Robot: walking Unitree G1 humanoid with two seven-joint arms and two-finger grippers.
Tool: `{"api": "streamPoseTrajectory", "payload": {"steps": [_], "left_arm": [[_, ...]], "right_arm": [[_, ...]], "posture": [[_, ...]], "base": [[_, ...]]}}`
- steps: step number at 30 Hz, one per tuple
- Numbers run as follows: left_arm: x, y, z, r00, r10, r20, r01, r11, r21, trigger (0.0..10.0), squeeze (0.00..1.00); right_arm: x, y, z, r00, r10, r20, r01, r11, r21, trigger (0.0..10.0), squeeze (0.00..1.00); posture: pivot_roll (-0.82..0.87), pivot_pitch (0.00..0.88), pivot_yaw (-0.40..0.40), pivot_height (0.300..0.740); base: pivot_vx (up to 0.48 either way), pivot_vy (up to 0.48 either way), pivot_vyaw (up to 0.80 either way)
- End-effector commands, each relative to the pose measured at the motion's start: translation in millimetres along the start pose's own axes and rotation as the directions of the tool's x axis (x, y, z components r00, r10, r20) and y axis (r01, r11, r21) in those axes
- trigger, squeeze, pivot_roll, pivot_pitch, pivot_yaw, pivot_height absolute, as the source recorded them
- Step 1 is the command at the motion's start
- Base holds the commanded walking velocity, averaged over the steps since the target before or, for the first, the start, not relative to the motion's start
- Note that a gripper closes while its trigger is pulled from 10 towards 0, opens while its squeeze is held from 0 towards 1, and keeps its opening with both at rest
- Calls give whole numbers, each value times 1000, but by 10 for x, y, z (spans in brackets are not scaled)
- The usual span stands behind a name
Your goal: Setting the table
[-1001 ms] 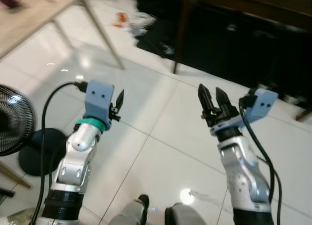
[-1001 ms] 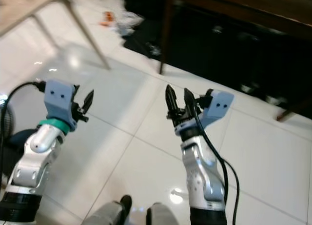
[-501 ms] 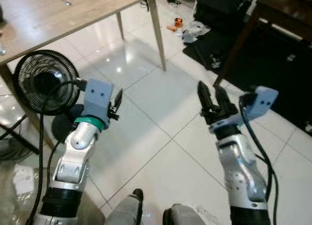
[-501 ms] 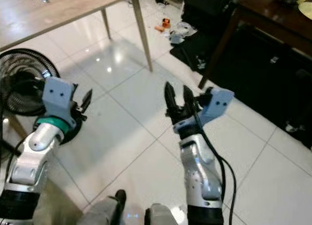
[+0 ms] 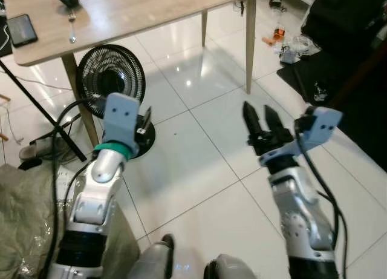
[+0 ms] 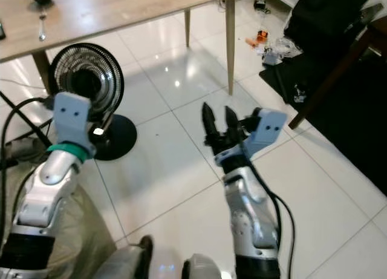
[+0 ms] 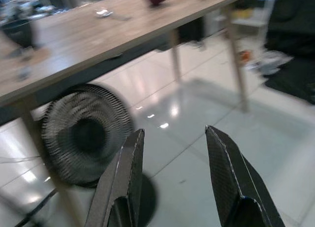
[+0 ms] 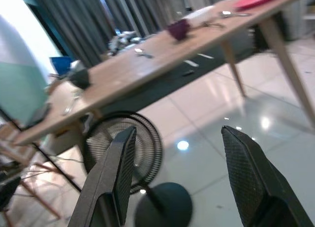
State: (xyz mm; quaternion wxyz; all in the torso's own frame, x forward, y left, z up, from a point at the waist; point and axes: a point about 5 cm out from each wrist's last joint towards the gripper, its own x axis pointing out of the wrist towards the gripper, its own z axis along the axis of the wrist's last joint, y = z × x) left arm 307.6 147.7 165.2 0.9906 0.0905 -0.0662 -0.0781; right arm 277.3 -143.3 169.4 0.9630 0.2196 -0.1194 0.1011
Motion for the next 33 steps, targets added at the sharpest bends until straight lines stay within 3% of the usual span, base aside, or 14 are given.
{"api": "streamPoseTrajectory", "payload": {"steps": [1,18,20,33], "left_arm": [[-15,2,-81,999,10,-40,-10,1000,-1,10000,0],[50,43,-61,997,71,-34,-71,997,-6,10000,0],[82,72,-58,993,116,-30,-116,993,1,10000,0],[112,89,-35,990,137,-22,-137,991,1,10000,0]], "right_arm": [[-28,-17,-47,1000,-6,-22,6,1000,-1,10000,0],[-10,-17,-41,1000,3,-21,-3,1000,-2,10000,0],[-1,-6,-36,1000,10,-19,-10,1000,-11,10000,0],[-12,-30,-24,1000,-20,-7,20,1000,3,10000,0]], "posture": [[15,32,27,740],[14,21,24,740],[14,20,22,740],[10,27,25,740]], "base": [[0,0,775],[0,0,776],[461,0,431],[467,0,66]]}}
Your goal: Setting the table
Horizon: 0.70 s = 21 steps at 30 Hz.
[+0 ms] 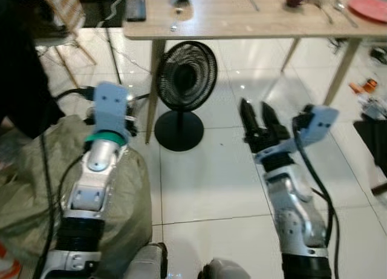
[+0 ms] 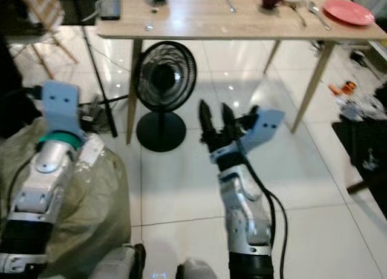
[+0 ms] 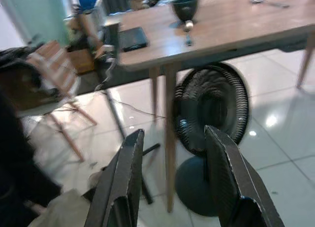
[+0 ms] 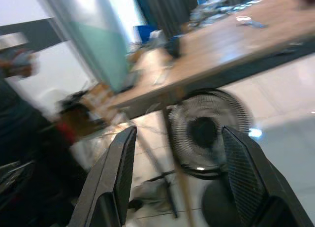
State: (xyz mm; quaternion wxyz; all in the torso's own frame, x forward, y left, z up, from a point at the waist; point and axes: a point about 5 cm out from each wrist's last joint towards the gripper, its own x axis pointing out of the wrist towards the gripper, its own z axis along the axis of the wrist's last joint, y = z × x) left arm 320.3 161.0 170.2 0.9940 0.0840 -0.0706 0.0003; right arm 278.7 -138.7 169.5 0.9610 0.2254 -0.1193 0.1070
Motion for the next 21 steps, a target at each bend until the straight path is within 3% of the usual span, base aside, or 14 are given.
{"api": "streamPoseTrajectory", "payload": {"steps": [1,6,15,18,19,20,21], "left_arm": [[-6,-70,-43,1000,-21,-17,21,1000,2,10000,0],[2,-84,-37,1000,-24,-15,24,1000,1,10000,0],[19,-113,12,999,-39,5,39,999,2,10000,0],[20,-122,28,999,-51,15,51,999,11,10000,0],[21,-131,43,998,-64,24,64,998,21,10000,0],[21,-131,43,998,-64,24,64,998,21,10000,0],[22,-148,61,996,-86,34,84,996,32,10000,0]], "right_arm": [[-39,-81,7,999,-39,-1,39,999,-8,10000,0],[-25,-138,44,997,-82,18,82,997,-10,10000,0],[5,-296,175,984,-162,71,168,982,-86,10000,0],[14,-384,253,970,-217,107,232,959,-163,10000,0],[19,-418,285,965,-233,118,255,939,-233,10000,0],[19,-418,285,965,-233,118,255,939,-233,10000,0],[20,-483,324,956,-263,130,290,911,-292,10000,0]], "posture": [[10,27,25,740],[11,32,25,740],[12,33,25,740],[14,34,26,740],[15,34,27,740],[15,34,27,740],[18,34,25,740]], "base": [[469,0,0],[469,0,0],[469,0,0],[469,0,0],[469,0,0],[469,0,0],[469,0,0]]}}
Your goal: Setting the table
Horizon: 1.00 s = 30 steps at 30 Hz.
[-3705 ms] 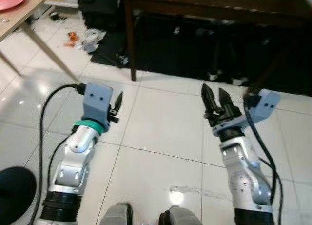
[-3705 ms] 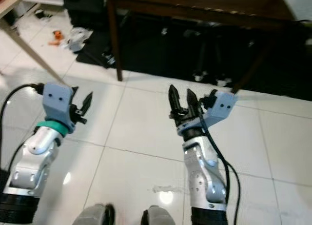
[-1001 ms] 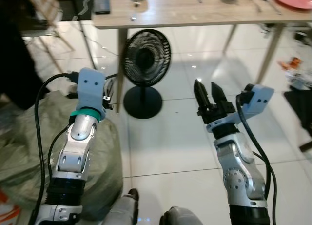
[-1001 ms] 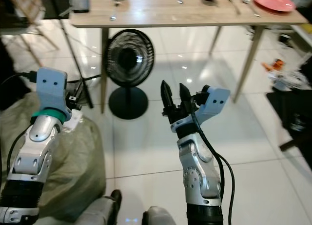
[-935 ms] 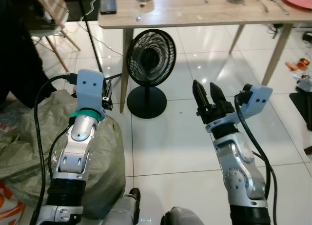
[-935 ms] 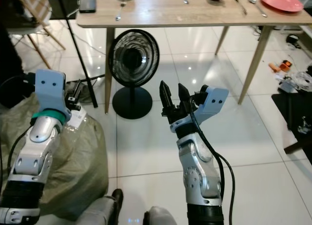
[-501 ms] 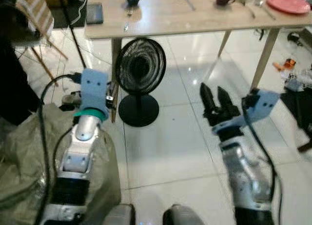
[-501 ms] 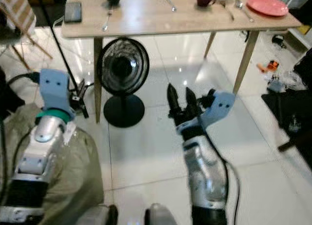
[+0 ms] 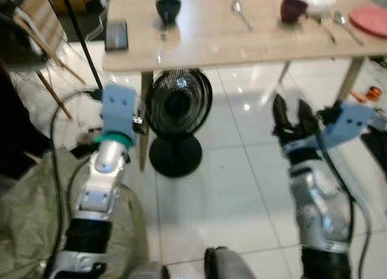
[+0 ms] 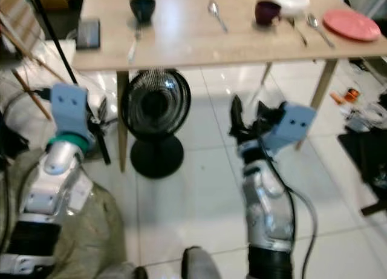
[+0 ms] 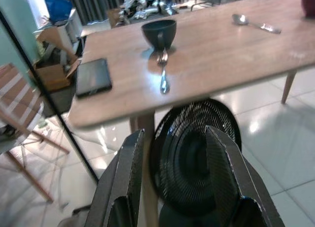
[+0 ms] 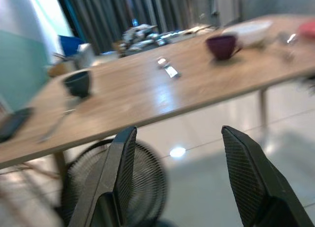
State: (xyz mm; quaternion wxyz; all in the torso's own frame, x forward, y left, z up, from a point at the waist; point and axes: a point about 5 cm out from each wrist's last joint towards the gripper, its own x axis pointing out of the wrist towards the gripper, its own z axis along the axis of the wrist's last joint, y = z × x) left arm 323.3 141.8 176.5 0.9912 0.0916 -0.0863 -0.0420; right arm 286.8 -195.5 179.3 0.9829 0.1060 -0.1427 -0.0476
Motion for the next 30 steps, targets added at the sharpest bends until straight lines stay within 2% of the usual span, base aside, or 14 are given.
{"api": "streamPoseTrajectory", "payload": {"steps": [1,2,4,5,6,7,8,10,12,13,15,21,26,30], "left_arm": [[-22,29,-28,1000,-3,-4,3,1000,21,10000,0],[-20,8,-10,1000,-29,5,29,999,25,10000,0],[-20,8,-10,1000,-29,5,29,999,25,10000,0],[-19,-7,2,999,-48,10,48,998,28,10000,0],[-19,-7,2,999,-48,10,48,998,28,10000,0],[-25,-31,6,996,-87,13,86,996,36,10000,0],[-25,-31,6,996,-87,13,86,996,36,10000,0],[-44,-62,6,988,-151,15,150,987,57,10000,0],[-44,-62,6,988,-151,15,150,987,57,10000,0],[-54,-67,6,984,-179,16,177,982,67,10000,0],[-56,-63,9,981,-191,17,190,979,73,10000,0],[-53,-52,21,980,-199,19,197,977,77,10000,0],[-54,-44,40,979,-203,24,200,977,79,10000,0],[-55,-44,37,978,-208,21,206,976,77,10000,0]], "right_arm": [[3,-1,-8,1000,-20,5,20,999,-31,10000,0],[21,-96,14,1000,-28,9,29,992,-120,10000,0],[21,-96,14,1000,-28,9,29,992,-120,10000,0],[32,-172,26,1000,-29,6,29,982,-188,10000,0],[32,-172,26,1000,-29,6,29,982,-188,10000,0],[10,-247,-7,998,43,-40,-52,958,-282,10000,0],[10,-247,-7,998,43,-40,-52,958,-282,10000,0],[-53,-323,-99,978,156,-141,-199,905,-377,10000,0],[-53,-323,-99,978,156,-141,-199,905,-377,10000,0],[-67,-349,-141,965,190,-180,-249,880,-406,10000,0],[-58,-353,-160,957,210,-198,-276,866,-416,10000,0],[7,-364,-144,954,221,-200,-288,856,-429,10000,0],[137,-414,-39,978,158,-138,-199,908,-369,10000,0],[165,-435,-12,985,131,-112,-161,928,-337,10000,0]], "posture": [[18,34,25,740],[17,33,27,740],[17,33,27,740],[17,33,27,740],[17,33,27,740],[11,36,36,740],[11,36,36,740],[7,40,41,740],[7,40,41,740],[7,40,42,740],[13,40,40,740],[17,40,39,740],[31,41,33,740],[29,40,36,740]], "base": [[469,0,0],[469,0,0],[469,0,0],[469,0,0],[469,0,0],[469,0,0],[469,0,0],[469,0,0],[469,0,0],[469,0,0],[469,0,0],[469,0,0],[469,0,0],[411,0,0]]}}
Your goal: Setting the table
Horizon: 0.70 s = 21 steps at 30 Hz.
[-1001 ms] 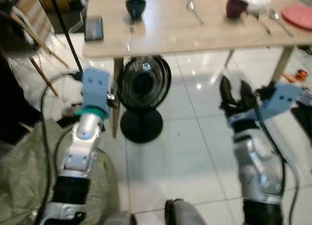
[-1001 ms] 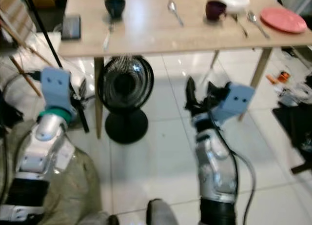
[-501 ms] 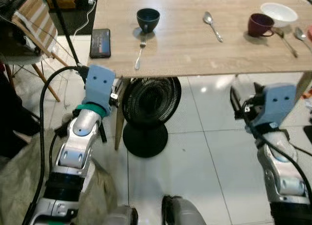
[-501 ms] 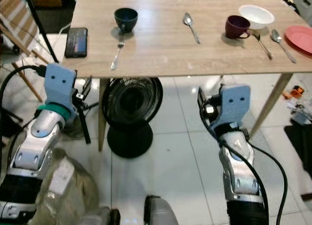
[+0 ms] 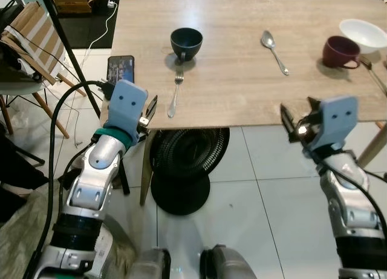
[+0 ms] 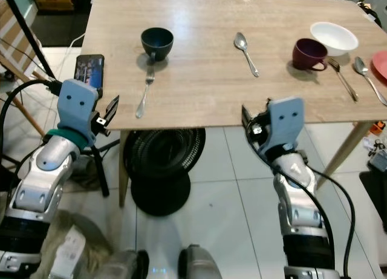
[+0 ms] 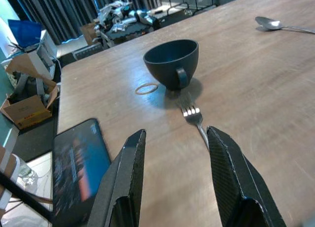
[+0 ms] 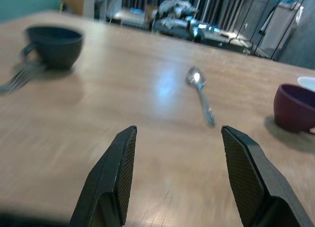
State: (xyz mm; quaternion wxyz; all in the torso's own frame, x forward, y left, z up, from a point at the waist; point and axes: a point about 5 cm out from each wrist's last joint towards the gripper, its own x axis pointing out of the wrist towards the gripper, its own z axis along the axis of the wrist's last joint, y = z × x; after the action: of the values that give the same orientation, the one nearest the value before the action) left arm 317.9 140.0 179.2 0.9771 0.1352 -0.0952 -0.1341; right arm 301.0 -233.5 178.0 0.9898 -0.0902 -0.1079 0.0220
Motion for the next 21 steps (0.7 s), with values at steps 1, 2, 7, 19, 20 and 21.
{"api": "streamPoseTrajectory", "payload": {"steps": [1,2,7,19,20,21], "left_arm": [[-3,-28,1,1000,-19,-4,19,1000,-1,10000,0],[-4,-29,-2,1000,-22,-6,22,1000,-2,10000,0],[-3,-36,-15,999,-30,-16,30,1000,-2,10000,0],[2,-50,-25,999,-30,-23,30,1000,-1,10000,0],[2,-50,-25,999,-30,-23,30,1000,-1,10000,0],[1,-48,-27,999,-30,-27,30,1000,1,10000,0]], "right_arm": [[-23,-51,-57,999,-32,-25,32,999,24,10000,0],[-22,-56,-57,999,-35,-22,35,999,26,10000,0],[-31,-45,-71,999,-35,-20,35,999,36,10000,0],[-23,17,-92,1000,-9,-16,10,999,47,10000,0],[-23,17,-92,1000,-9,-16,10,999,47,10000,0],[-15,65,-95,1000,17,-17,-16,999,37,10000,0]], "posture": [[29,40,36,740],[29,40,36,740],[27,37,39,740],[31,29,36,740],[31,29,36,740],[32,29,36,740]], "base": [[352,0,0],[352,0,0],[70,0,0],[0,0,0],[0,0,0],[0,0,0]]}}
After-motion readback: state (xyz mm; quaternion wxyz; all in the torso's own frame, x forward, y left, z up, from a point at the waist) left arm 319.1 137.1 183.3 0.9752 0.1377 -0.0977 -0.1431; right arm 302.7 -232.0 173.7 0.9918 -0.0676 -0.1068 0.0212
